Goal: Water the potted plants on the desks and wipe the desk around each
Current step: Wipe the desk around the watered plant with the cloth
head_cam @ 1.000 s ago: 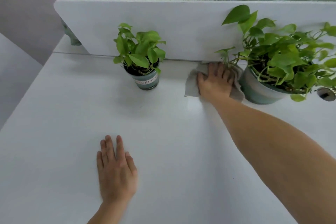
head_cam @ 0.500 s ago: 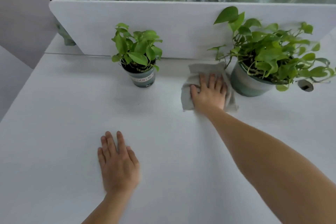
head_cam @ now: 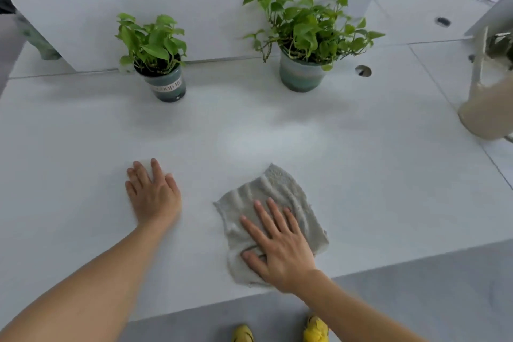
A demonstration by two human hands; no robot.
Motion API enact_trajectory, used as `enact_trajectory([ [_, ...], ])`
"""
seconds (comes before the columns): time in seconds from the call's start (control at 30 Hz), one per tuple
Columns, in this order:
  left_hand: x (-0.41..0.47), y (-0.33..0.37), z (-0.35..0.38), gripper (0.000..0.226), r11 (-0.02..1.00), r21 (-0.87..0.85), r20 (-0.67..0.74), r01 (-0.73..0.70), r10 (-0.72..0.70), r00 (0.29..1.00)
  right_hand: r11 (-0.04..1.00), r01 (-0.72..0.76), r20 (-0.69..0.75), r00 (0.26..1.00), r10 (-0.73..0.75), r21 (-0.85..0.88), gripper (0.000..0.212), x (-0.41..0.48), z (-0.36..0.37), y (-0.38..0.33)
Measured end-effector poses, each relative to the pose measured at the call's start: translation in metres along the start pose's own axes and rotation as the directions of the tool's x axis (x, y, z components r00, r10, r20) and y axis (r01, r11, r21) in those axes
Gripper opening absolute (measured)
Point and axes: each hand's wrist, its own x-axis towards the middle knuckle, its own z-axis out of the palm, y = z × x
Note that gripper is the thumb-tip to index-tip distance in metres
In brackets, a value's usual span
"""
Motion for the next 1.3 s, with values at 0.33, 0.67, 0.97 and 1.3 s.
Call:
enact_trajectory([
  [0.33,-0.145,0.067,-0.014,0.054,0.925,-0.105,0.173,-0.366,0.379,0.909,0.942,-0.334,0.134,0.935,0.329,0.017,0.084,-0.099,-0.036,0.136],
  [0.67,-0.221,0.228,0.006,0.052,0.684,-0.007,0.458,-0.730,0.651,0.606,0.939,-0.340,0.191,0.927,0.323,0.058,0.092,-0.110,-0.075,0.254],
  [0.97,-0.238,0.348,0.029,0.058,0.735,0.136,0.560,-0.664,0.496,0.664,0.942,-0.336,0.247,0.912,0.326,-0.002,0.116,-0.084,-0.116,0.394],
  [1.3,-0.229,0.405,0.016,0.033,0.799,0.118,0.501,-0.589,0.464,0.730,0.896,-0.364,0.233,0.922,0.308,0.256,0.044,-0.079,-0.158,0.432],
])
